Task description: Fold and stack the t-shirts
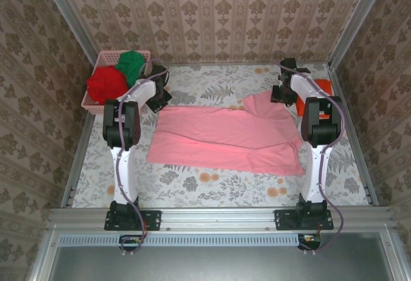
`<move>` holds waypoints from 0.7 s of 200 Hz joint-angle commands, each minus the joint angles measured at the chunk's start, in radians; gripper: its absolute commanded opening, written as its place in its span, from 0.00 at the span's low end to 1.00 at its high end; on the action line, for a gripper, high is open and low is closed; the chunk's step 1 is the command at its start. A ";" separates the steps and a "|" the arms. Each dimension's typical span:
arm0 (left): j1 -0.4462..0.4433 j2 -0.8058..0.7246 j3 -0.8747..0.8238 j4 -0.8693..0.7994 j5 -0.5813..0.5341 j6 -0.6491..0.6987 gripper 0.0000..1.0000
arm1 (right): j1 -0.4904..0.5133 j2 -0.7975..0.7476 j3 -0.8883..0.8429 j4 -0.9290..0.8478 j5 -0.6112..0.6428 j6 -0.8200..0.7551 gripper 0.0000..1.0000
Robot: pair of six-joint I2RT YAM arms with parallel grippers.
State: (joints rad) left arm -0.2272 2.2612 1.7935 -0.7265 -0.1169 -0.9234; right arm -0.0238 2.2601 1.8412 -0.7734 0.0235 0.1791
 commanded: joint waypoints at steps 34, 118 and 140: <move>0.014 -0.012 0.001 -0.027 0.000 0.009 0.00 | -0.005 0.091 0.073 -0.104 -0.027 -0.015 0.29; 0.012 -0.093 -0.035 -0.001 0.016 0.012 0.00 | -0.005 -0.097 -0.015 -0.030 -0.007 0.012 0.00; 0.013 -0.141 -0.055 0.003 0.019 0.023 0.00 | -0.005 -0.191 -0.101 0.012 -0.002 0.027 0.00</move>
State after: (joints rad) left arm -0.2218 2.2177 1.7584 -0.7197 -0.1036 -0.9230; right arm -0.0265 2.2215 1.8107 -0.7990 0.0154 0.1757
